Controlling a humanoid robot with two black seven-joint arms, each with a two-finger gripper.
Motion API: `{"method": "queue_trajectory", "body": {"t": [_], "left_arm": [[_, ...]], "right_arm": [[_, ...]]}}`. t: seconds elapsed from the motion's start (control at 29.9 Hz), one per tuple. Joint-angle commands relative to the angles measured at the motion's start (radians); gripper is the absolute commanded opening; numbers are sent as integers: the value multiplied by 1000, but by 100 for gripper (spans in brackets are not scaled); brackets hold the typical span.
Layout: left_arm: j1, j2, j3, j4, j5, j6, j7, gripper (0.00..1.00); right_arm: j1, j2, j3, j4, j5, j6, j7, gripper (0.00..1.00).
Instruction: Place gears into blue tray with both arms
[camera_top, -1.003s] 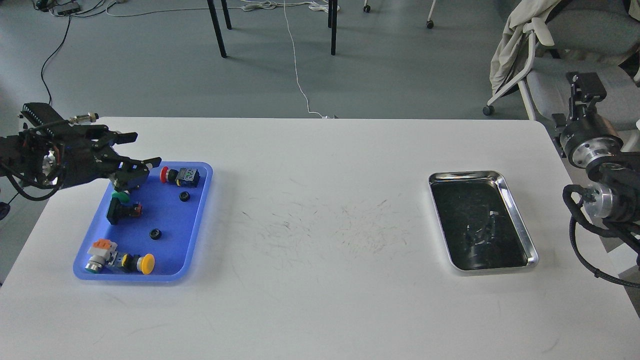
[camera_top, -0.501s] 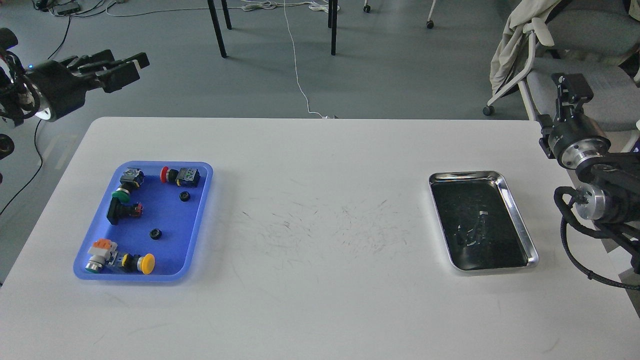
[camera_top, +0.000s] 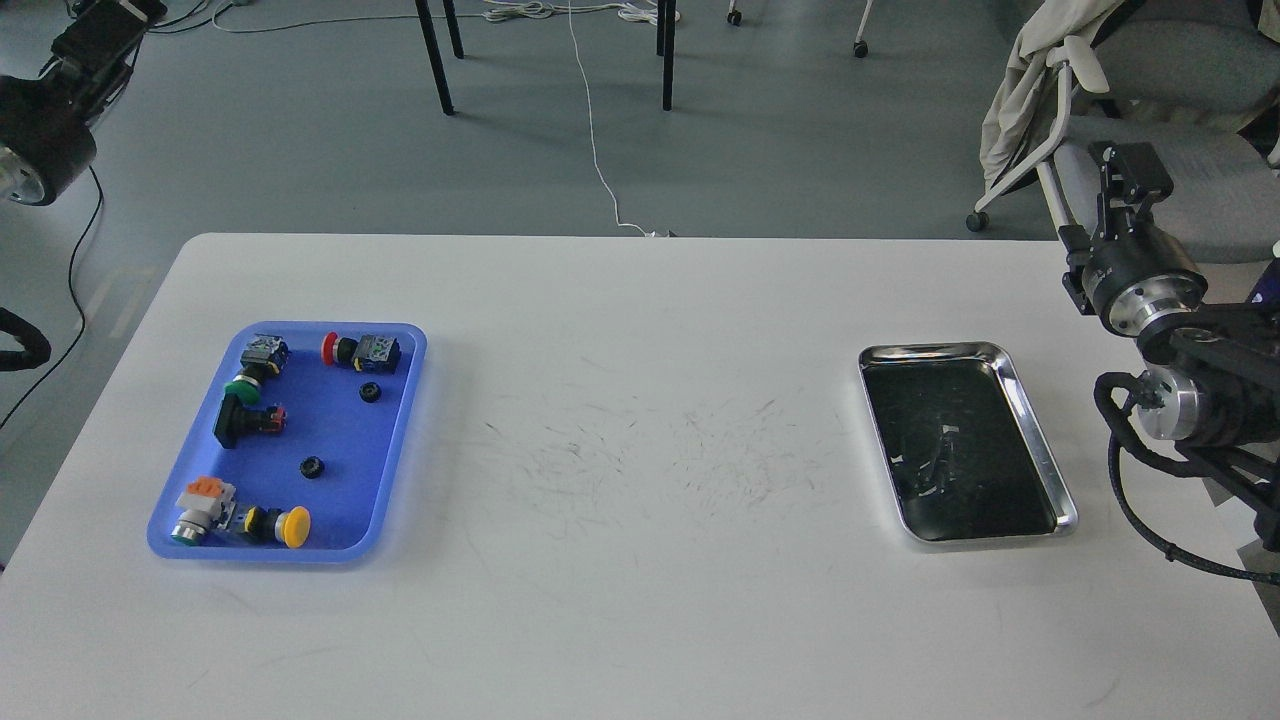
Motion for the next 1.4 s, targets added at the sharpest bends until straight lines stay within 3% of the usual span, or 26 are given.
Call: {"method": "queue_trajectory", "body": {"t": [0.0,0.27,0.4,0.74,0.9,0.94,1.04,1.27,1.37], "left_arm": [[34,-9,-1,0,-36,-2,0,98],[120,-57,-47,9,-238,-116,0,98],[119,-77,-69,23,-264,-131,0,98],[148,-103,-96,20,-410,-246,0,98],[151,-135,-102,38,-459,-251,0,99],[150,-139,-110,55,-467,-257,13,99],[151,-153,-142,75,-495,-266,109,99],[151,-261,-216,130,-504,-286,191,99],[163,-281,-271,142,-550,-291,196,99]], "right_arm": [[0,-2,1,21,0,-19,-2,99],[1,-53,13,128,3,-70,-5,99],[3,-77,61,183,14,-76,-14,99],[29,-99,73,186,20,-63,-12,99],[29,-88,73,176,20,-30,-11,99],[27,-86,71,176,20,-18,-11,99],[24,-82,70,173,18,-6,-11,99],[30,-25,71,116,12,16,-5,99],[32,-14,79,114,11,14,-5,99]]}}
